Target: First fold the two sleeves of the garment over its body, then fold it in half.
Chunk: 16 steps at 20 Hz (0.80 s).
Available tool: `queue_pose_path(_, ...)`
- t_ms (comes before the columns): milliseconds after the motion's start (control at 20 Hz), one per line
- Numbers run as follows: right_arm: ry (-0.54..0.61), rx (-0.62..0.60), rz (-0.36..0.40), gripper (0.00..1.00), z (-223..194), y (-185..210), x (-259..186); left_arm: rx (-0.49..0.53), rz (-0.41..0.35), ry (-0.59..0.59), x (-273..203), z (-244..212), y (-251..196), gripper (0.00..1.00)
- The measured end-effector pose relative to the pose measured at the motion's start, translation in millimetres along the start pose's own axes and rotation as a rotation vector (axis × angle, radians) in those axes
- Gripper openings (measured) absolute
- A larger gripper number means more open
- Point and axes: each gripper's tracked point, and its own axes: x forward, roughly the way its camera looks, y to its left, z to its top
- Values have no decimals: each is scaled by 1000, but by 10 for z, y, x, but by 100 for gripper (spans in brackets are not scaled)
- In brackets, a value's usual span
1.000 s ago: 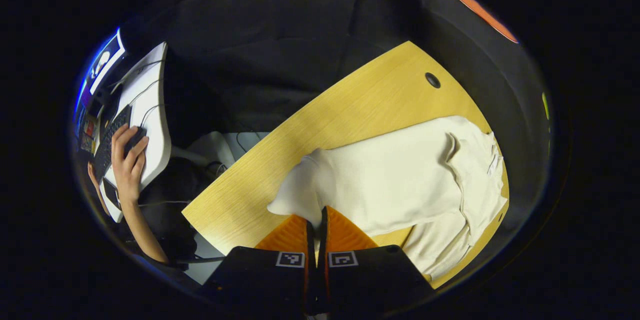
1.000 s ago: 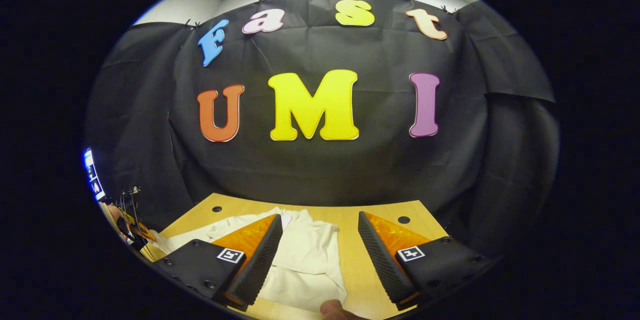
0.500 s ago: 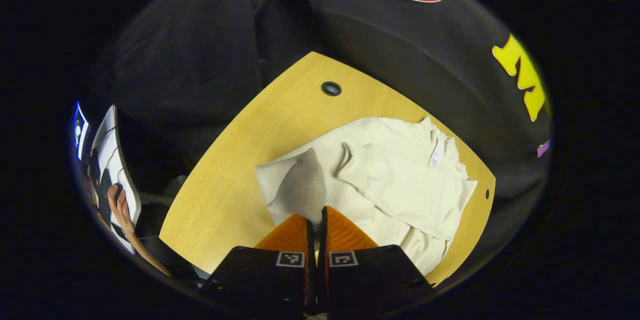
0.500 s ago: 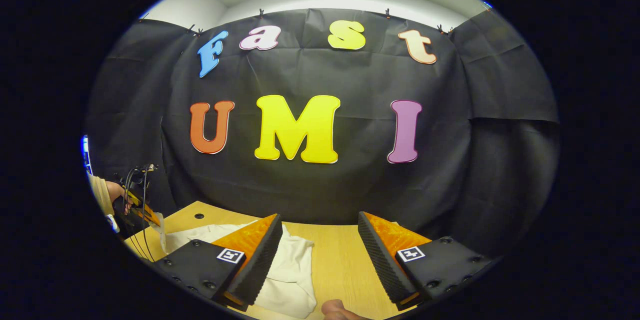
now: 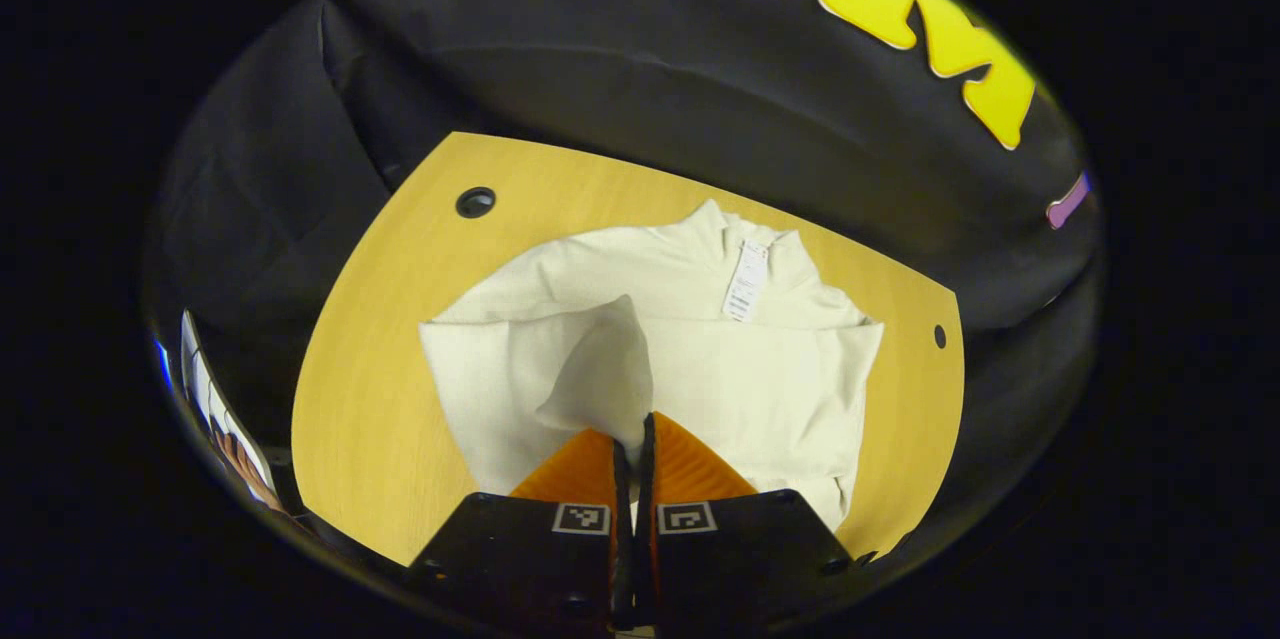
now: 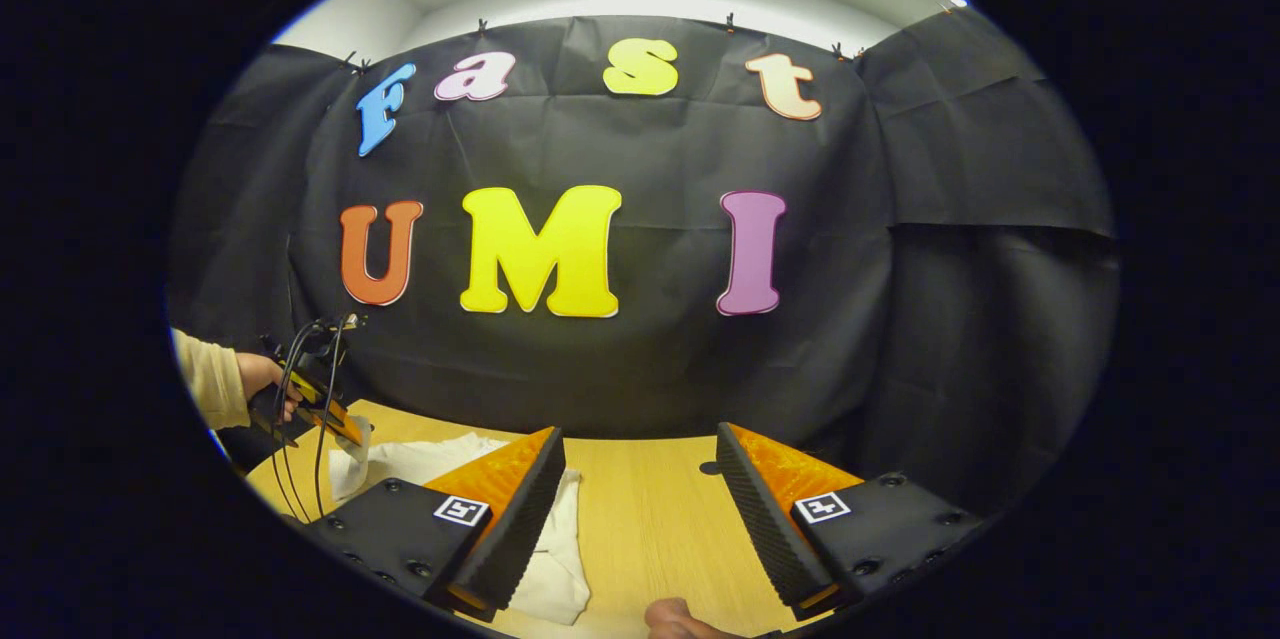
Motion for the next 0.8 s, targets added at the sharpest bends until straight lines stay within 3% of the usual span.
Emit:
queue_pose_path(400, 51, 17, -45, 95, -200, -381, -59, 182, -63, 46, 427, -211, -1328, 4)
queue_pose_path(700, 95, 32, -80, 95, -355, -586, 2, 257, -178, 52, 576, -464, -2417, 4)
queue_pose_path(800, 105, 29, -81, 95, -389, -614, 1, 284, -173, 49, 617, -507, -2627, 4)
